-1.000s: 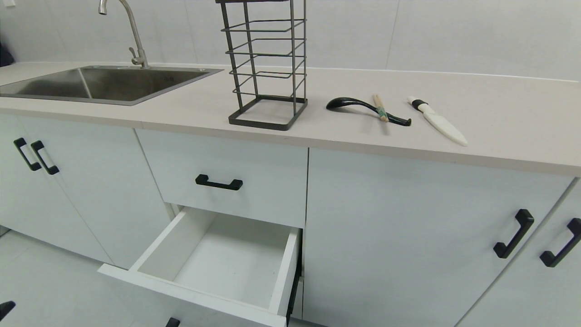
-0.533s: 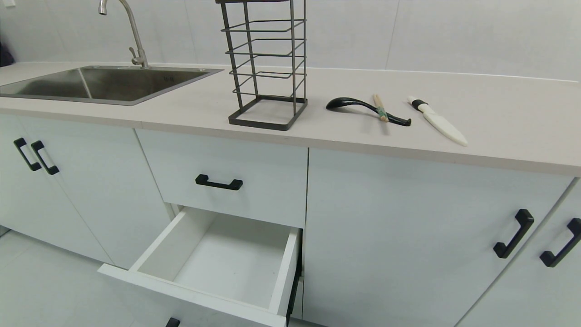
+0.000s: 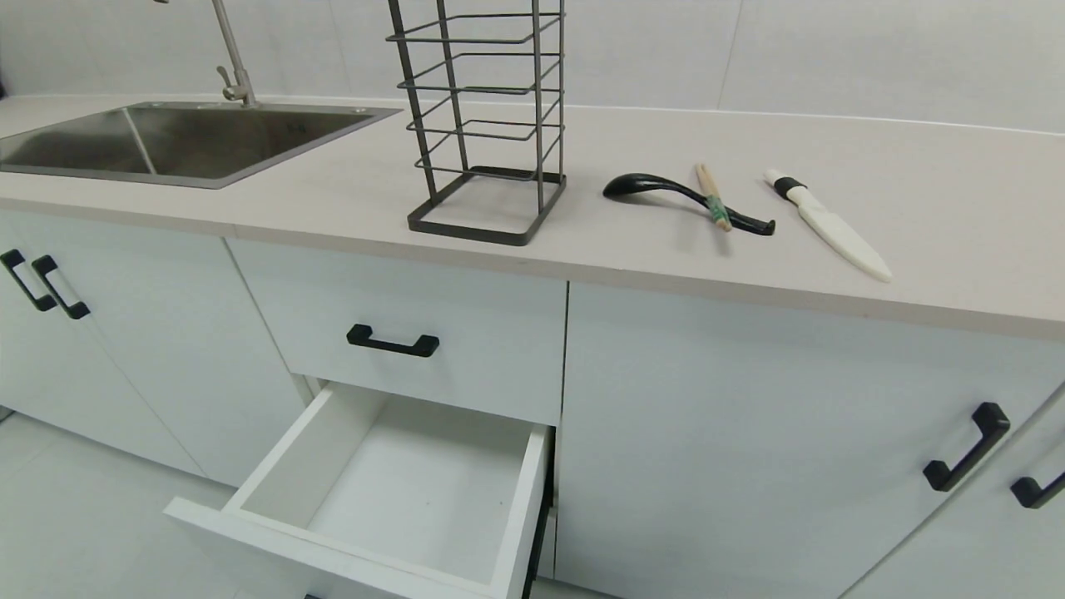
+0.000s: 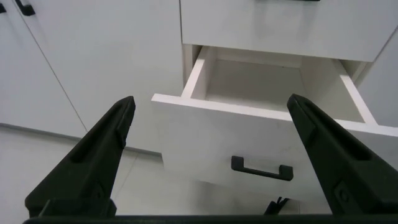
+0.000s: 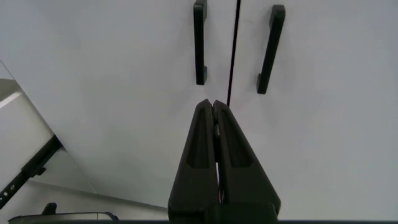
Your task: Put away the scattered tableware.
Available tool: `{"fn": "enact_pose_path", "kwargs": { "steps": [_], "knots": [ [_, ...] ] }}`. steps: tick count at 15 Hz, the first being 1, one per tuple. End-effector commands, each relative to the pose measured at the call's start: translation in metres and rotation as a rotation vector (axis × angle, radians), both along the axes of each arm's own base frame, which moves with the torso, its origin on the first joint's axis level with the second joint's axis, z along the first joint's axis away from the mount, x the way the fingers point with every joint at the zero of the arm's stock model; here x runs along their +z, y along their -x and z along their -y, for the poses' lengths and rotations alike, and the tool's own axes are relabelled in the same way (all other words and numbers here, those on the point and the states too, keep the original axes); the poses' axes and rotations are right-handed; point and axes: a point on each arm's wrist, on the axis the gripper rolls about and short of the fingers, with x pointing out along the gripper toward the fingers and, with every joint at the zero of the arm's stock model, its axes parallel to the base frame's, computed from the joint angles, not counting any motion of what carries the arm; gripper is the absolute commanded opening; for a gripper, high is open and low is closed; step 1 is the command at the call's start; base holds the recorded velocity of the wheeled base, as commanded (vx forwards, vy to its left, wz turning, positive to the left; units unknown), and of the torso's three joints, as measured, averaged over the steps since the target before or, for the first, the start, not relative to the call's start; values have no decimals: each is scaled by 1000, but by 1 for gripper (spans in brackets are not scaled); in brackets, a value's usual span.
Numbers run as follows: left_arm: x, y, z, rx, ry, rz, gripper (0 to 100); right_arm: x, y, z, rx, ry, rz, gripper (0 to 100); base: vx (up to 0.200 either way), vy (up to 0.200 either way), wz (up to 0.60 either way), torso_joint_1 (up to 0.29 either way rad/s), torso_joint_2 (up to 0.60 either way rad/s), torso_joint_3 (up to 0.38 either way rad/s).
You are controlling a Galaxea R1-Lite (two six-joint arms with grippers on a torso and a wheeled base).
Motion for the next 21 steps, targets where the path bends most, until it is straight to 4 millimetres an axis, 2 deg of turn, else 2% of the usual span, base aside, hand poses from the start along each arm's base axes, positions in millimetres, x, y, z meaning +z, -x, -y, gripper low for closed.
{"fn": "enact_pose_path", "kwargs": {
  "steps": [1,9,12,18,21],
  "knots": [
    [0,0,0,0,0,0,100,0,0,0,0,0,0,0,0,0,0,256,-232,-193],
    [0,0,0,-3,1,0,100,0,0,0,2,1,0,0,0,0,0,216,-551,-206],
    [0,0,0,-3,0,0,100,0,0,0,2,1,0,0,0,0,0,98,-478,-224],
    [0,0,0,-3,0,0,100,0,0,0,0,0,0,0,0,0,0,345,-496,-240],
    [0,0,0,-3,0,0,100,0,0,0,0,0,0,0,0,0,600,276,-530,-246]
  ]
}}
